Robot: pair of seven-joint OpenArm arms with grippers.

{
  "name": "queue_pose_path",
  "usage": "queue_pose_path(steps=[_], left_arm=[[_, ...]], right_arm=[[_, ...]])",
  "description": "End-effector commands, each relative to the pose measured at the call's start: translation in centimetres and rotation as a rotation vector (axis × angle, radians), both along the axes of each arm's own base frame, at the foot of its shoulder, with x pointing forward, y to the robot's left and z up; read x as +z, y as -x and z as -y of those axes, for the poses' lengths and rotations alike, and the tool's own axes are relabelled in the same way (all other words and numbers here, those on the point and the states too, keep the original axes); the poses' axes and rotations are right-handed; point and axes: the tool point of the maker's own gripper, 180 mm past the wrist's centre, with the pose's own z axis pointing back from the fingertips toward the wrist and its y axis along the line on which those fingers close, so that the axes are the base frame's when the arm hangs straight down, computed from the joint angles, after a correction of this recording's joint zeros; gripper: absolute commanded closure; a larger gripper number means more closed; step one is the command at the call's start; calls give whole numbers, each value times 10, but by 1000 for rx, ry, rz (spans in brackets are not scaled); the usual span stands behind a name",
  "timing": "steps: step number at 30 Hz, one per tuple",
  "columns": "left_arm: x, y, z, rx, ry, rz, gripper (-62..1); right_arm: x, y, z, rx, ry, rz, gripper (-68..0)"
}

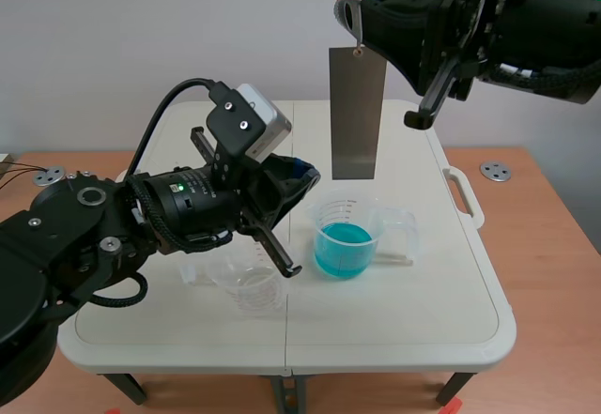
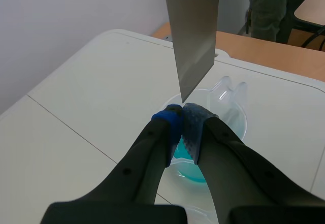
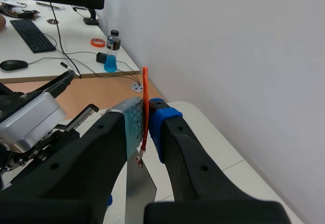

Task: Hold the metal plate by the orange handle, dip it into the blue solution, take it out and point at it, then put the plate back in the beaker on the left.
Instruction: 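Point at the plate with the left hand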

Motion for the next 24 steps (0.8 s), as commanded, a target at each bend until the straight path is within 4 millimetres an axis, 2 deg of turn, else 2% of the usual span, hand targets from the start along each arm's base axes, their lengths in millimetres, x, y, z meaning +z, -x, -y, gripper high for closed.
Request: queue_pose_path(steps=[1,6,10,16,24], left_arm=[[8,-5,0,7,20,16,-27],[6,-8,-5,23,5,12,-27],[15,-16,-24,91,33,70,-27],[13,-7,-79,211,24,125,-27],[15,29,-161,324,-60,169,-27]], right_arm=[[14,-2,3,7,-25,33,-13],[14,-2,3,7,-25,33,-13],[14,-2,3,7,-29,34,-13],[14,-2,3,7,-29,34,-13],[11,-6,8,-3,-60,21,-13]])
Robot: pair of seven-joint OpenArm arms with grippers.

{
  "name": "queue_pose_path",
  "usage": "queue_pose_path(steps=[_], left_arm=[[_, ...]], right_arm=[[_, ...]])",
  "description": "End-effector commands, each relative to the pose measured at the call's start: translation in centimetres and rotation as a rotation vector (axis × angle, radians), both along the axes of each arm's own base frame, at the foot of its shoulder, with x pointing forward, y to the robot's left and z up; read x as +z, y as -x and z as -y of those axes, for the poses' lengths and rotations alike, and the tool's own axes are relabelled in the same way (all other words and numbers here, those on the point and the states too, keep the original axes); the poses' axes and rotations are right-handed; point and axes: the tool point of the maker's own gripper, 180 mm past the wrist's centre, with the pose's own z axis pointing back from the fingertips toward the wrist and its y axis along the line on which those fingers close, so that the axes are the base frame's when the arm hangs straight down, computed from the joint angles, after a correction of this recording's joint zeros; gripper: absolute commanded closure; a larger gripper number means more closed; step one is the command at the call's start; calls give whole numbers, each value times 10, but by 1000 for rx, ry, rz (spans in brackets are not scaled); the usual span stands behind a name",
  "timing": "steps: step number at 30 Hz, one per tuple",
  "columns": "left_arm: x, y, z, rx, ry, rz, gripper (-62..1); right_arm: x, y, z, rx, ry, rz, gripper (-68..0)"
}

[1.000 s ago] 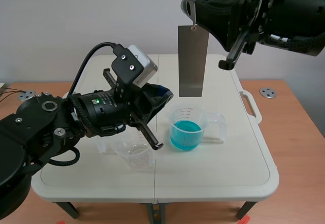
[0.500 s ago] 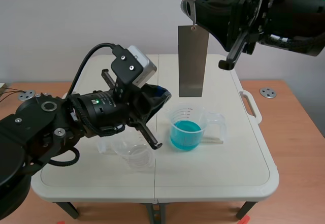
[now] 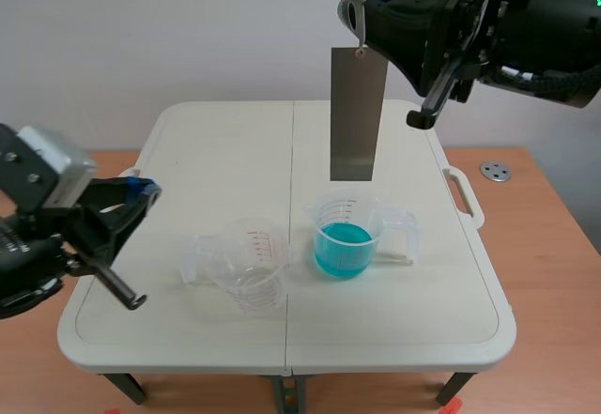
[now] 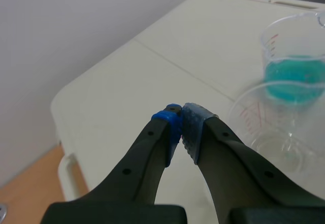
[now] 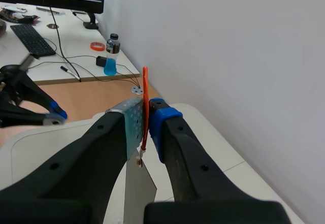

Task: Hold the metal plate by the orange handle, dip it into the blue solution, take it out and point at it, then put the plate back in the beaker on the left.
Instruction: 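Point at the plate with the left hand, then lower the plate into the blue solution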

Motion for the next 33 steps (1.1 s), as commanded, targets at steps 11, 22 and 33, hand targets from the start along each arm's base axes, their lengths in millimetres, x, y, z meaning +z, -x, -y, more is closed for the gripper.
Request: queue_pose_path(steps=[11,22,33], left_arm=[[-26,76,-95,168,-160,-160,-27],[-95,174,-126,239,-210,-495,-27],[-156,255,-98,193,-157,-771,-27]], right_arm=[[-6,-19,7,-41,-74,-39,-13],[-21,-26,7,-62,-93,-89,-13],[-46,-30,1,-73,-76,-144,-13]])
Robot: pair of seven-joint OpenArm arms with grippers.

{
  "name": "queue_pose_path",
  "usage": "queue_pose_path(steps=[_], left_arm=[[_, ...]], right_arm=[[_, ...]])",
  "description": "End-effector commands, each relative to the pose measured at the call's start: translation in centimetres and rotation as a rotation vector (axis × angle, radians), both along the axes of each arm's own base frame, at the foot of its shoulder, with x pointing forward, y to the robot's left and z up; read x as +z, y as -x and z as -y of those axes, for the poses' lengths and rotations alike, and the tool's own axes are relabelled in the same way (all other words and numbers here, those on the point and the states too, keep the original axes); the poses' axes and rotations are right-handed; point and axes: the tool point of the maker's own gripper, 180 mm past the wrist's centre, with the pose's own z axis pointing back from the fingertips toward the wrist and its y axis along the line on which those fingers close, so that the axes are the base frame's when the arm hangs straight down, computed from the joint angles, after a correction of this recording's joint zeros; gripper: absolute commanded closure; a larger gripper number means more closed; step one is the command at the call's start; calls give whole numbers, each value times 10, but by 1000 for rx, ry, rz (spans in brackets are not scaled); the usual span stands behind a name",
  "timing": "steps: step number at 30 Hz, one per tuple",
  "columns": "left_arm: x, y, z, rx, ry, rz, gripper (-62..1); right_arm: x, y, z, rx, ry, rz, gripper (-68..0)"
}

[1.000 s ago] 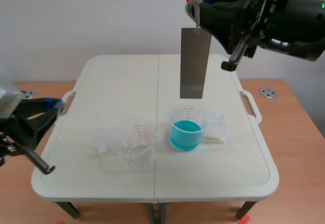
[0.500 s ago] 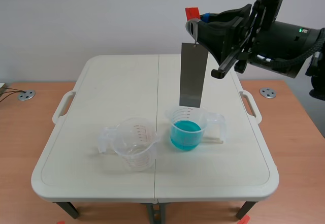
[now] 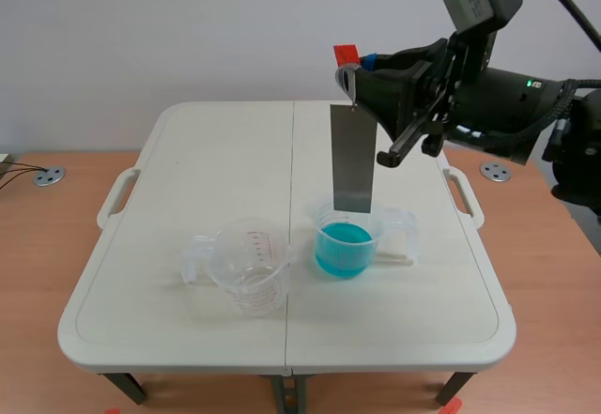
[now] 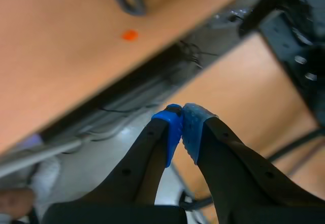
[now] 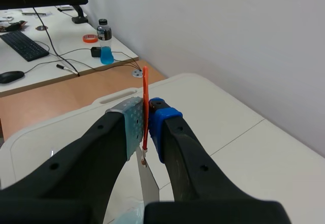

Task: Hold the metal plate by the orange handle, dip it into the blue solution, take it out and point at it, then put the plate back in the beaker on the left.
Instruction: 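Lower the plate into the blue solution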

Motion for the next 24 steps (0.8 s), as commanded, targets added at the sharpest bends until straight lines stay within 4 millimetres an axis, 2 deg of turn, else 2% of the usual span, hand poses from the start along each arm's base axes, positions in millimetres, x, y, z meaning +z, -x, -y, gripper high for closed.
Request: queue_pose_path(steps=[1,7,12,18,24], left_arm=[[-1,6,9,-5,28,-8,-27],[-20,47,35,-37,88,-127,-27],[-27,72,50,-59,121,-196,-27],[-29,77,55,-68,131,-208,-27],[-29,77,53,-69,126,-207,-27]], right_arm=[[11,-4,-1,7,-14,30,-13],[-20,-5,-9,7,13,-38,-13],[-43,-4,-14,11,31,-76,-13],[-60,-4,-11,2,51,-95,-13],[-65,-3,-11,3,71,-97,-13]])
